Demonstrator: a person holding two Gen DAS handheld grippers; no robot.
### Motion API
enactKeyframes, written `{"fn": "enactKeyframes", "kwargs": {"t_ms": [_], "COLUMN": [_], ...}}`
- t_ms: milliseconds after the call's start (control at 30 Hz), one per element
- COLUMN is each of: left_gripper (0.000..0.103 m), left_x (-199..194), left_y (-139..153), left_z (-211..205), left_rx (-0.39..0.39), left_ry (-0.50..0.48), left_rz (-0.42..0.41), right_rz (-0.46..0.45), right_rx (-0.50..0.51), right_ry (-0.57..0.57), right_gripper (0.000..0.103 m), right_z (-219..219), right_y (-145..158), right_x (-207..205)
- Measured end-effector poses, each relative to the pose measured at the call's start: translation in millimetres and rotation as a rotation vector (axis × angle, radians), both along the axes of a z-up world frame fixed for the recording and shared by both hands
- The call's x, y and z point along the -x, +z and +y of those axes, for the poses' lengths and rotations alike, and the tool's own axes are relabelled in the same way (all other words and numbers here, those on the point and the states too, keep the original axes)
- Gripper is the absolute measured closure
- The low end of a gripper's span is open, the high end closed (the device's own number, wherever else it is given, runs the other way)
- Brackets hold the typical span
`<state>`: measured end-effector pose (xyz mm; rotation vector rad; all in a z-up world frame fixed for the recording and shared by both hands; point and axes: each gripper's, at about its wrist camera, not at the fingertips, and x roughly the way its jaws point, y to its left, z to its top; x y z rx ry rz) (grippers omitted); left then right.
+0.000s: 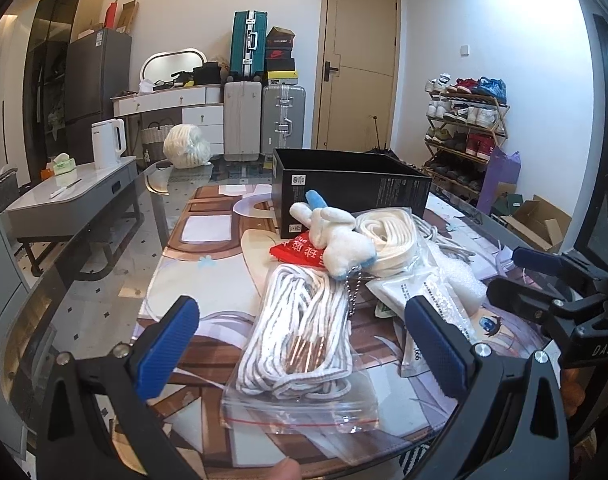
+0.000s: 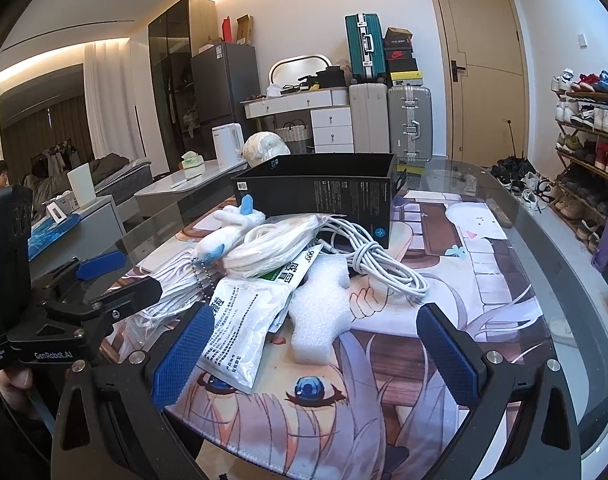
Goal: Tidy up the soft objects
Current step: 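Move both tools toward the pile of soft items beside the black box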
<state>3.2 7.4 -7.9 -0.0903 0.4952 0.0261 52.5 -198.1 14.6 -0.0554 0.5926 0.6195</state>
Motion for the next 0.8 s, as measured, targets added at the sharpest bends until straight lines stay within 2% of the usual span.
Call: {"fn": "enactKeyframes", "kwargs": {"t_ms": [800], "left_gripper": [0.0], "left_x": [-5.6], "left_y": [-3.1], "left_z": [5.5], "left_rx": [0.006], "left_ry": [-0.012], "left_rz": [0.042], "right_rz": [0.031], "right_rx": [0.006], "right_ry": [-0.006], "right_gripper": [0.0], "right_z": [-0.8], "right_y": [-1.7], "right_x": [-4.0]}}
